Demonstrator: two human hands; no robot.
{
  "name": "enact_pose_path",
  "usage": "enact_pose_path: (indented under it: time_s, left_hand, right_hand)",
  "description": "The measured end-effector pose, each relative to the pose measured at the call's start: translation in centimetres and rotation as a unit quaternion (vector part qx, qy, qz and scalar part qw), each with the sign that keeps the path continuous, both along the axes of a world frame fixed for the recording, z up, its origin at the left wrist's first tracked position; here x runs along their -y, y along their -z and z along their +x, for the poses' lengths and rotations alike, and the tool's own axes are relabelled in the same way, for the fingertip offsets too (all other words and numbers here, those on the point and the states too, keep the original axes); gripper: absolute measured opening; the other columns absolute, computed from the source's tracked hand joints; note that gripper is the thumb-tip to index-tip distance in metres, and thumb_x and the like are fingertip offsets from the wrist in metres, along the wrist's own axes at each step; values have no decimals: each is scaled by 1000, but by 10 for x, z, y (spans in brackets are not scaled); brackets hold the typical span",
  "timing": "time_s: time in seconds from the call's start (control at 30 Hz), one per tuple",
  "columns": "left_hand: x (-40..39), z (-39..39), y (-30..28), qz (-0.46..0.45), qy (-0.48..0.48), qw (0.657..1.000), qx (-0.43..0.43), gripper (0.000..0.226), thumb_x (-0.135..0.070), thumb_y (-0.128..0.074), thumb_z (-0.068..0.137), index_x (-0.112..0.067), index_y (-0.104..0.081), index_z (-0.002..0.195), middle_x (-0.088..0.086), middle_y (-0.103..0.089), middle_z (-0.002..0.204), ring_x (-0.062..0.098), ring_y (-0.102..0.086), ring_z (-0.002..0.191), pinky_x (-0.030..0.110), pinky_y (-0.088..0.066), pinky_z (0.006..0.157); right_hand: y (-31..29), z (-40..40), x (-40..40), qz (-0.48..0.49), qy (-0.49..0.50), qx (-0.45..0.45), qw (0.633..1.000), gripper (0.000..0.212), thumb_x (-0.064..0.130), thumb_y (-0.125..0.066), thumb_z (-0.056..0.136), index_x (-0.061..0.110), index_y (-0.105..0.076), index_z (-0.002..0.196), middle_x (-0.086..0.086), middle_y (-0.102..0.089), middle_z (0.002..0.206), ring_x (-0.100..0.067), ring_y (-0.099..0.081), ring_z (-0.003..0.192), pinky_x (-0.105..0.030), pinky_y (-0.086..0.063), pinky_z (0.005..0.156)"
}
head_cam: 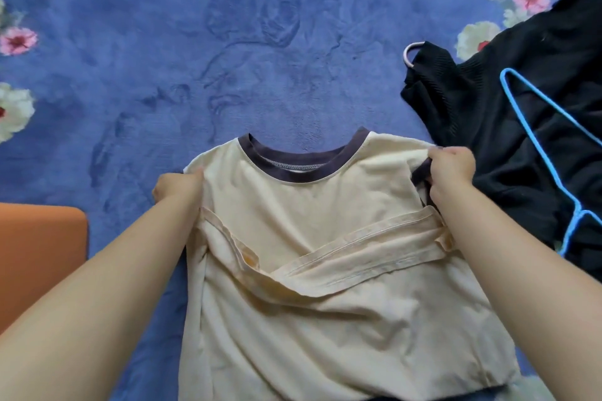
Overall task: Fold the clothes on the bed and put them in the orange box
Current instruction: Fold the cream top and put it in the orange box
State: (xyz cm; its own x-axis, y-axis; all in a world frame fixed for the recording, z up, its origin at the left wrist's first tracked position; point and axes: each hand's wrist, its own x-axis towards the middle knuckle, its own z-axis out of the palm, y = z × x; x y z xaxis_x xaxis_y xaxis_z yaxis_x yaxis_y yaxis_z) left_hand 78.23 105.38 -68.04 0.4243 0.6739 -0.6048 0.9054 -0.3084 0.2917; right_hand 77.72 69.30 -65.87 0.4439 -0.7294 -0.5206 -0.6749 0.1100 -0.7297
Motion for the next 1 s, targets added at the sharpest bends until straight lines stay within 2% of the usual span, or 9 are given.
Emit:
enact_pose_path:
  time_s: [0.17,0.27,0.3,0.4,0.53,0.63,0.77,0.87,1.0]
  left_hand:
    - [-3,9,-1,-8,36,999,21,31,-15,-43,95,6,-53,115,23,-53,120,39,-51,109,39,-41,92]
    - [-3,2,-7,27,68,994,79,18,-16,-41,95,-10,-46,79,14,-52,94,34,-49,91,40,-43,83]
    - [-2,-2,-11,44,92,992,71,18,-17,-41,95,-11,-45,78,15,-52,96,36,-49,96,40,-42,84]
    - [2,-7,-14,125,211,969,0,22,-12,-46,91,-5,-50,112,23,-41,127,38,-37,120,44,-34,96]
    - [14,5,-21,151,342,927,37,44,-2,-49,81,-6,-48,125,16,-41,134,33,-33,125,40,-29,100]
    - [20,24,-19,103,389,915,39,35,-15,-51,84,-8,-53,119,15,-52,123,34,-44,117,40,-36,93]
    - [17,41,-14,38,424,905,27,23,-28,-50,92,-8,-57,102,11,-59,101,33,-52,106,35,-39,82]
    - [12,45,-15,14,434,895,107,21,-24,-48,95,-6,-54,84,7,-54,82,31,-53,90,32,-31,69]
    - [6,50,-11,72,422,890,157,23,-26,-43,96,-7,-55,90,9,-53,89,28,-48,90,35,-32,70]
  right_hand:
    - [-8,24,15,-36,54,70,995,16,3,-54,83,16,-47,78,3,-43,72,-9,-42,61,-12,-39,47]
    - [-12,19,21,-74,-85,-3,994,30,10,-56,85,10,-54,114,-5,-54,100,-20,-52,86,-23,-45,66]
    - [-10,15,24,-128,-194,-82,969,36,12,-56,86,8,-50,121,-9,-54,108,-26,-53,95,-29,-44,74]
    - [-9,2,22,-331,-428,-280,793,37,18,-54,88,2,-45,120,-21,-50,119,-39,-49,108,-40,-41,78]
    - [-4,10,7,-499,-465,-109,723,29,12,-44,81,-7,-58,97,-28,-55,99,-44,-53,91,-48,-45,70]
    - [-3,33,-2,-352,-574,-152,724,38,17,-51,84,2,-52,119,-17,-55,115,-37,-48,113,-41,-40,88]
    - [-1,58,-4,-284,-607,-231,706,8,14,-53,81,14,-58,87,-2,-56,87,-29,-51,100,-34,-38,81]
    - [-11,69,-2,-257,-611,-168,730,15,5,-51,80,13,-54,68,-2,-48,65,-24,-48,78,-27,-32,64]
    - [-18,76,-1,-265,-565,-87,777,15,7,-51,85,12,-65,85,-7,-60,85,-26,-54,89,-27,-33,69]
